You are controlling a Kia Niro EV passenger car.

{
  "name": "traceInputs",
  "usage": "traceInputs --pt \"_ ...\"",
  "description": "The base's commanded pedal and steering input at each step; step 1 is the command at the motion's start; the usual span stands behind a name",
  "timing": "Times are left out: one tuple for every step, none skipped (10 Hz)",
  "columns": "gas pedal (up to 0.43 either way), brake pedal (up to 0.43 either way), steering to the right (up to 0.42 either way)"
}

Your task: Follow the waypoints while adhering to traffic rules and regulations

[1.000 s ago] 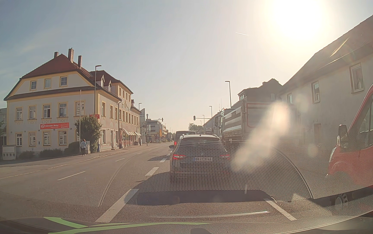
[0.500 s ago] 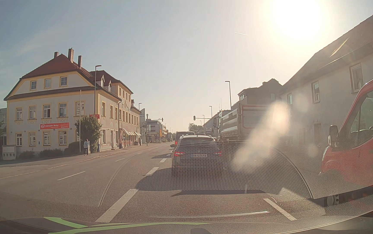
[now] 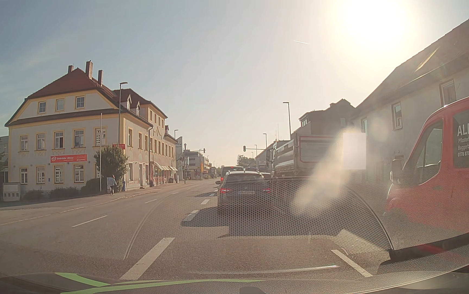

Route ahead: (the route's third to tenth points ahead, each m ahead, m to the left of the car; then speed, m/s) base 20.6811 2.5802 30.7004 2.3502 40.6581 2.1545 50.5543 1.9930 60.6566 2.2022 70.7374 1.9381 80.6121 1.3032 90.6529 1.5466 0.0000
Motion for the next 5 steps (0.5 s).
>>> traceInputs --pt "0.0 0.0 0.001" --pt "0.0 0.0 0.001" --pt "0.0 0.0 0.001" --pt "0.02 0.0 0.001" --pt "0.079 0.0 0.001"
